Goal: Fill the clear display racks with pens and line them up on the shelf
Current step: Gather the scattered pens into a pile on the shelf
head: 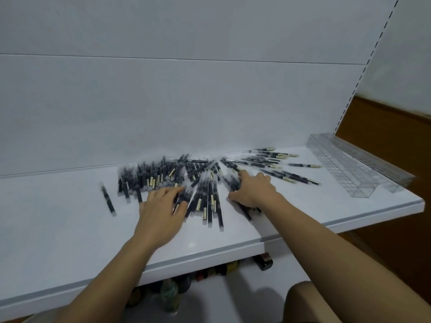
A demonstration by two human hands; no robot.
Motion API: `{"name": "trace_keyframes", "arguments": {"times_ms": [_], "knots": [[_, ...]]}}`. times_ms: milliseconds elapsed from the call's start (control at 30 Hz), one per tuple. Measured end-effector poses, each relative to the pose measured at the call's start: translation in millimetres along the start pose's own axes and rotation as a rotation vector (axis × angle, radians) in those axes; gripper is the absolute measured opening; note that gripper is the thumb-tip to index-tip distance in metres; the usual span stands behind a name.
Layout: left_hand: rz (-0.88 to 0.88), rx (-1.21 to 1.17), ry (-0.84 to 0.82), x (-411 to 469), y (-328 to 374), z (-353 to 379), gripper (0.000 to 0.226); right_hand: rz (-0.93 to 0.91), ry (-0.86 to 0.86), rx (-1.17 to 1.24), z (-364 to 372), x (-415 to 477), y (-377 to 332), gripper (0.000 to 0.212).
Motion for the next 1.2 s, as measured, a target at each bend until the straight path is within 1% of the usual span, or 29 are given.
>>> {"name": "trace_keyframes", "arguments": {"times_ms": [133,300,367,467,500,600,633,700,767,833,867,967,1033,1100,1133,1167,1200], "knots": [[-0.007,-0.004,0.012,-1,2,-1,0.045,0.037,-0.025,-0.003,-6,7,-5,0.103],[-0.017,-0.004,0.003,-1,2,-2,0.046,0.037,-0.024,0.076,-9,14,-12,0.109],[-0.016,0.007,-0.001,-1,3,-2,0.046,0.042,-0.028,0.128,-13,15,-13,0.102],[-0.016,0.022,-0.002,-2,4,-3,0.047,0.038,-0.019,0.129,-18,14,-8,0.081],[-0.018,0.021,-0.003,-2,4,-3,0.047,0.023,-0.032,0.117,-21,13,-6,0.069],[-0.024,0.014,-0.004,-2,4,-3,0.047,0.003,-0.026,0.127,-33,12,3,0.025],[-0.024,0.014,-0.006,-2,4,-2,0.047,0.011,-0.01,0.145,-38,11,6,0.021],[-0.022,0.014,-0.008,-1,3,-2,0.048,0.026,0.012,0.18,-48,8,7,0.021],[-0.024,0.011,-0.005,-2,4,-1,0.048,0.014,0.009,0.232,-56,8,3,0.029],[-0.031,-0.018,0.011,-4,5,-3,0.049,-0.032,-0.02,0.333,-61,8,-11,0.039],[-0.03,-0.057,0.033,-5,6,-5,0.048,-0.068,-0.036,0.385,-63,9,-21,0.038],[-0.045,-0.282,0.169,-5,4,-22,0.036,-0.172,-0.102,0.476,-63,11,-66,0.028],[-0.071,-0.352,0.3,0,-7,-43,0.027,-0.214,-0.18,0.517,-59,13,-102,0.025],[-0.106,-0.258,0.44,12,-34,-60,0.026,-0.24,-0.262,0.53,-50,16,-136,0.022],[-0.162,-0.178,0.477,19,-52,-66,0.03,-0.246,-0.288,0.518,-45,19,-151,0.022],[-0.262,-0.096,0.466,25,-72,-69,0.036,-0.248,-0.304,0.503,-39,23,-164,0.022],[-0.386,-0.036,0.409,29,-90,-67,0.045,-0.246,-0.308,0.497,-35,26,-177,0.022]]}}
Point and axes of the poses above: each hand's wrist, its own x-axis towards the middle knuckle, its own z-axis out of the palm, y = z × x, the point moved 2 cm from there along x, towards the middle knuckle, and after that the axes turned 4 degrees about z, right-handed, at the moved point
